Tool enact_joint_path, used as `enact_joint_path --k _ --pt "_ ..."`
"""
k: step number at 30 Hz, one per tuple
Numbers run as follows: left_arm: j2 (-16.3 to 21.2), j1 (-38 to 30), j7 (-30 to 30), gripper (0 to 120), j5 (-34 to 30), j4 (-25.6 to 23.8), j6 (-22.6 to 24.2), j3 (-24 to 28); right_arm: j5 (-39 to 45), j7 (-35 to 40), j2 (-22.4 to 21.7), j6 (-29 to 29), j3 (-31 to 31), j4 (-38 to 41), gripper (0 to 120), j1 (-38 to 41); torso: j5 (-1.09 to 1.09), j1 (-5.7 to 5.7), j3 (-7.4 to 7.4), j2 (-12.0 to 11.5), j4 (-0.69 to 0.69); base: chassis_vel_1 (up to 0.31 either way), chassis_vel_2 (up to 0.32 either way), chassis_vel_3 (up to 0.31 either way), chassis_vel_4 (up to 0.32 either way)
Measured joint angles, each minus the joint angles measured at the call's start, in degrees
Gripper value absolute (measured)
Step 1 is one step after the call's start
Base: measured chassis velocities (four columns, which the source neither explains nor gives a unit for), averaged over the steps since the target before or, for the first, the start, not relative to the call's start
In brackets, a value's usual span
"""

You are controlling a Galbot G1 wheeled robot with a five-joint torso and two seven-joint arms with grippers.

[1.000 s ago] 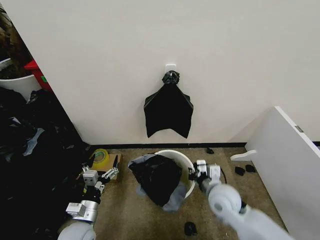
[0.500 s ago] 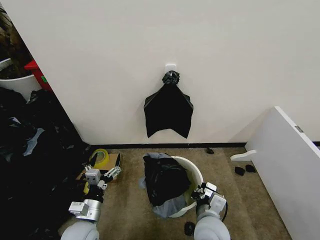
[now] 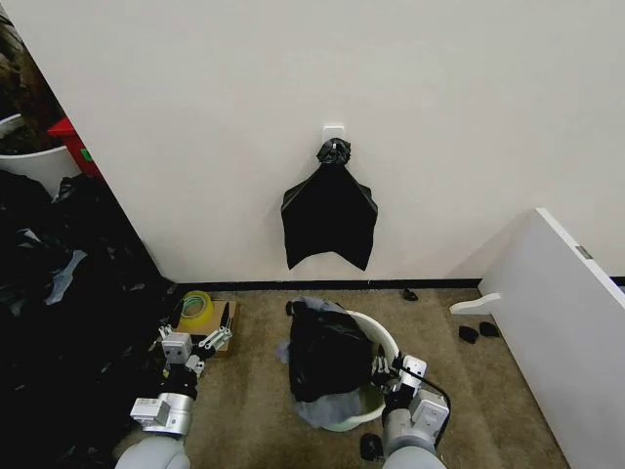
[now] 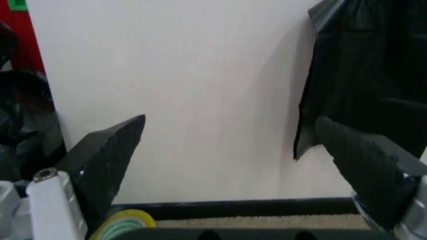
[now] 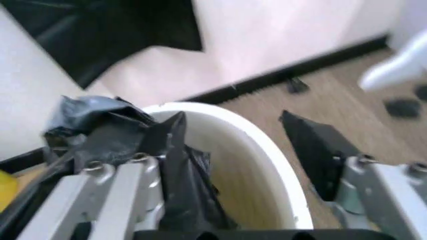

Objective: Place the garbage bag over the trash bin.

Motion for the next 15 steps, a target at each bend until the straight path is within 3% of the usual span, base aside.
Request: enact_joint_path --k 7,10,15 --pt "0.9 -0.2 -0.6 100 0.1 0.1 0.1 -0.3 1.7 -13.0 -3.4 -5.8 0.3 -3.3 86 2.2 0.0 0.0 0.0 0.0 0.0 0.0 0.0 0.0 0.0" --pt "0.9 -0.3 -0.7 100 0.0 0.2 0.2 -0.4 2.4 -14.0 -3.9 -8.9 0.3 -4.8 91 3.7 0.01 0.0 0.0 0.0 0.0 0.0 0.0 0.0 0.0" --pt "1.0 -0.6 -1.0 100 0.0 0.8 0.2 -0.4 3.7 -14.1 -4.1 -12.4 0.5 -6.7 79 5.3 0.0 0.0 0.0 0.0 0.0 0.0 0.0 0.0 0.0"
